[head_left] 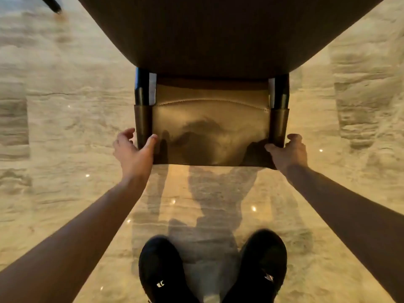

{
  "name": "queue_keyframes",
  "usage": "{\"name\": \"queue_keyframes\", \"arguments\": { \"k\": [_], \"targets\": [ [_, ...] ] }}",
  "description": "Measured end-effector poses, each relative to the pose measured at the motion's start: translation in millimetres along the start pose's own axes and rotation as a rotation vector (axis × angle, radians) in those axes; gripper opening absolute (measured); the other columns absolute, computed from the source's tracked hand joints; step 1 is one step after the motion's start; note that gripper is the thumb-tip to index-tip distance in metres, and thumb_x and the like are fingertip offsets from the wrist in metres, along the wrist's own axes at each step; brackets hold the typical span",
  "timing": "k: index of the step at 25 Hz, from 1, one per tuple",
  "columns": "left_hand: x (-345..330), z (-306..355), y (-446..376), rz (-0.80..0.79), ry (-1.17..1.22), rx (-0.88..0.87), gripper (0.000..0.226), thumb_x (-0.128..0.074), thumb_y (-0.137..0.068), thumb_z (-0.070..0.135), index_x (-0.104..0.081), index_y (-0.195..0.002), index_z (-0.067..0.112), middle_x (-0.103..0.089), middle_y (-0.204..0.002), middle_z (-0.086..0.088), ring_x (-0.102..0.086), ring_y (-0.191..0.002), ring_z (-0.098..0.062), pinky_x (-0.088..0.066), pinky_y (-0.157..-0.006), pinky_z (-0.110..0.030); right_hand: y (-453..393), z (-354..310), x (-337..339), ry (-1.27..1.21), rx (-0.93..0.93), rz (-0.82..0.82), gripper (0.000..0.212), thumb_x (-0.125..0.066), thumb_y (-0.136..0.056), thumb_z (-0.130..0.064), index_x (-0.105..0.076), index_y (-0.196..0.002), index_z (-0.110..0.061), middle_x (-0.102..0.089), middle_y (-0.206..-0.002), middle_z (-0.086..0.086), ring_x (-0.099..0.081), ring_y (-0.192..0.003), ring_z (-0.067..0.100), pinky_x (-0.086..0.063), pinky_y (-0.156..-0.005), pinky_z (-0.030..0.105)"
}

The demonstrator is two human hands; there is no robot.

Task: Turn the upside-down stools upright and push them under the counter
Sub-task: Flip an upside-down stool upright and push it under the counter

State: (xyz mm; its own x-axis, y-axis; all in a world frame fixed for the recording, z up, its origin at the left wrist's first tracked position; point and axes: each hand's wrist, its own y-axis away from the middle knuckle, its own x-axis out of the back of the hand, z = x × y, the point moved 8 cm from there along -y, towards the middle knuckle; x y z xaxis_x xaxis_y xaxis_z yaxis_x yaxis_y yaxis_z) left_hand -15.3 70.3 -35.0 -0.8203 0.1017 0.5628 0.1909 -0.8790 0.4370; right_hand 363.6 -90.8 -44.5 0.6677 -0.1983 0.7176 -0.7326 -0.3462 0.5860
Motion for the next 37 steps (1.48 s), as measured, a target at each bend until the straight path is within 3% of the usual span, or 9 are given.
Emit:
{"name": "queue_keyframes", "arguments": {
  "k": [4,9,12,20,23,26,29,34,37],
  "targets": [
    [-20,-17,-25,-0.054,-0.007,-0.028,0.075,-0.073,-0.087,0.036,-0.033,-0.146,0.015,-0.045,-0.140,-0.013,-0.046,-0.130,-0.029,-0.043,-0.108,-0.049,-30,5,-15,-0.034,0.005,0.003,0.058,-0.074,-0.085,-0.033,-0.042,-0.128,-0.012,-0.054,-0.121,0.013,-0.053,-0.093,0.026,-0.056,-0.079,0.043],
    [-28,-30,-49,-0.062,0.042,0.074,0.050,-0.072,-0.086,0.046,-0.056,-0.120,0.013,-0.064,-0.103,-0.005,-0.065,-0.101,-0.028,-0.057,-0.080,-0.041,-42,15,-23,-0.067,-0.008,-0.011,0.052,-0.073,-0.085,-0.038,-0.051,-0.124,-0.012,-0.058,-0.101,0.006,-0.056,-0.085,0.023,-0.047,-0.063,0.033],
    [-27,-33,-57,-0.133,0.066,0.143,0.044,-0.073,-0.083,0.050,-0.062,-0.111,0.017,-0.069,-0.102,-0.010,-0.068,-0.093,-0.027,-0.059,-0.083,-0.047,-44,21,-24,-0.021,0.016,0.057,0.048,-0.072,-0.086,-0.038,-0.056,-0.120,-0.008,-0.058,-0.094,0.006,-0.057,-0.082,0.024,-0.052,-0.071,0.036],
    [-24,-24,-50,-0.107,0.121,0.165,0.043,-0.072,-0.086,0.046,-0.064,-0.113,0.013,-0.069,-0.100,-0.011,-0.068,-0.094,-0.029,-0.057,-0.089,-0.051,-44,13,-20,0.193,-0.034,0.001,0.046,-0.063,-0.091,-0.048,-0.067,-0.098,-0.003,-0.056,-0.068,0.006,-0.053,-0.058,0.022,-0.041,-0.049,0.028],
    [-26,-23,-50,-0.085,0.127,0.187,0.044,-0.072,-0.087,0.042,-0.064,-0.116,0.010,-0.068,-0.102,-0.014,-0.067,-0.095,-0.031,-0.057,-0.089,-0.051,-45,11,-21,0.205,-0.017,0.020,0.043,-0.062,-0.093,-0.045,-0.066,-0.099,-0.002,-0.057,-0.075,0.009,-0.056,-0.067,0.027,-0.044,-0.053,0.030],
    [-28,-22,-51,-0.096,0.121,0.206,0.039,-0.072,-0.088,0.040,-0.061,-0.112,0.011,-0.067,-0.104,-0.015,-0.066,-0.097,-0.033,-0.056,-0.090,-0.052,-43,10,-20,0.242,-0.016,-0.010,0.046,-0.060,-0.094,-0.045,-0.067,-0.103,0.000,-0.056,-0.071,0.008,-0.052,-0.060,0.024,-0.036,-0.044,0.027],
    [-20,-18,-51,-0.099,0.109,0.217,0.039,-0.072,-0.088,0.040,-0.060,-0.114,0.015,-0.066,-0.101,-0.012,-0.066,-0.096,-0.031,-0.057,-0.087,-0.049,-37,4,-17,0.265,-0.013,-0.037,0.046,-0.061,-0.094,-0.044,-0.066,-0.106,0.001,-0.057,-0.070,0.008,-0.054,-0.060,0.024,-0.045,-0.050,0.029],
    [21,15,-26,-0.065,0.011,0.223,0.046,-0.072,-0.088,0.042,-0.064,-0.120,0.010,-0.061,-0.081,-0.002,-0.061,-0.072,-0.019,-0.047,-0.057,-0.029,8,-12,18,0.232,-0.035,-0.078,0.043,-0.062,-0.094,-0.040,-0.063,-0.111,-0.001,-0.064,-0.093,0.017,-0.061,-0.073,0.031,-0.057,-0.062,0.038],
    [59,55,6,-0.062,-0.060,0.227,0.048,-0.070,-0.089,0.042,-0.063,-0.120,0.007,-0.063,-0.091,-0.009,-0.063,-0.082,-0.026,-0.051,-0.069,-0.036,54,-32,67,0.258,-0.043,-0.089,0.044,-0.062,-0.094,-0.041,-0.063,-0.113,-0.001,-0.063,-0.094,0.016,-0.064,-0.079,0.034,-0.060,-0.069,0.042]
  ]
}}
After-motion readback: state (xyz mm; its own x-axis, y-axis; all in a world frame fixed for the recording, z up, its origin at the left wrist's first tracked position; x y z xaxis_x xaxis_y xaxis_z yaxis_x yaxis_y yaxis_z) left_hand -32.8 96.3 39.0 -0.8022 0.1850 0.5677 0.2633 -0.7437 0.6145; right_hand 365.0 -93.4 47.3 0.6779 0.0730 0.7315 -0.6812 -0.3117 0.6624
